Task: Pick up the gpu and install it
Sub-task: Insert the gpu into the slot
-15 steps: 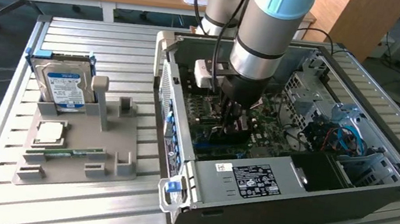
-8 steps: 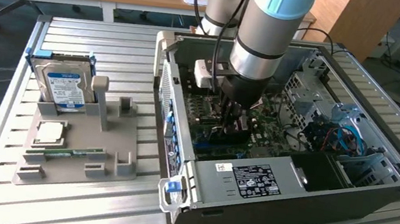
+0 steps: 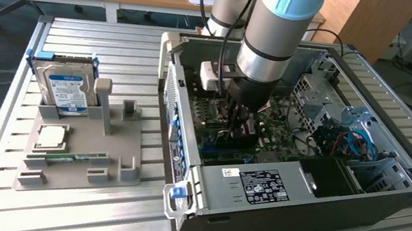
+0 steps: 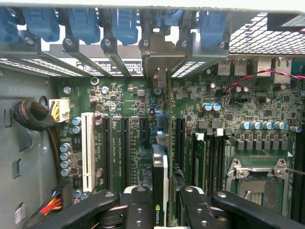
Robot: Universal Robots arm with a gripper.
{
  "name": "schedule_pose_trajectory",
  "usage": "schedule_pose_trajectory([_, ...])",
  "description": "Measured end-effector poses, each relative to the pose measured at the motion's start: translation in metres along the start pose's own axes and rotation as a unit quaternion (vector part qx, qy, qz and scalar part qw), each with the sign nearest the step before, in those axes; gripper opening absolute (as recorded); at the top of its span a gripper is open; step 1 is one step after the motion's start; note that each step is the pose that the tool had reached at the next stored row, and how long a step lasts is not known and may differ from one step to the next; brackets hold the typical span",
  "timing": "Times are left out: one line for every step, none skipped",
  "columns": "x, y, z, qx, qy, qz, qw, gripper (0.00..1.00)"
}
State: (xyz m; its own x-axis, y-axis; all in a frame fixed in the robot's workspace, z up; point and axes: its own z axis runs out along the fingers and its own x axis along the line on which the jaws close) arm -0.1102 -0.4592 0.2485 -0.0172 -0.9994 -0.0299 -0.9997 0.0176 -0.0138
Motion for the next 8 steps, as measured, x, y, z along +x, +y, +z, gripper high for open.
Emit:
schedule_pose_trajectory([0.0,0.0,-0.0001,0.0,0.0002,0.0,1.0,0.26])
schedule_pose_trajectory([0.0,0.0,-0.0003,-0.0001,0.0006,0.0,1.0,0.26])
schedule_pose_trajectory([0.0002,0.0,0.0003,-0.0003,0.001,0.0,1.0,0.26])
schedule_pose_trajectory([0.0003,0.0,0.0011,-0.0005,0.0015,0.0,1.0,0.26])
schedule_pose_trajectory([0.0003,0.0,0.0014,-0.0005,0.0015,0.0,1.0,0.26])
schedule_pose_trajectory([0.0003,0.0,0.0015,-0.0005,0.0014,0.0,1.0,0.26])
schedule_pose_trajectory([0.0003,0.0,0.0018,-0.0004,0.0011,0.0,1.0,0.26])
schedule_pose_trajectory([0.0002,0.0,0.002,-0.0003,0.001,0.0,1.0,0.26])
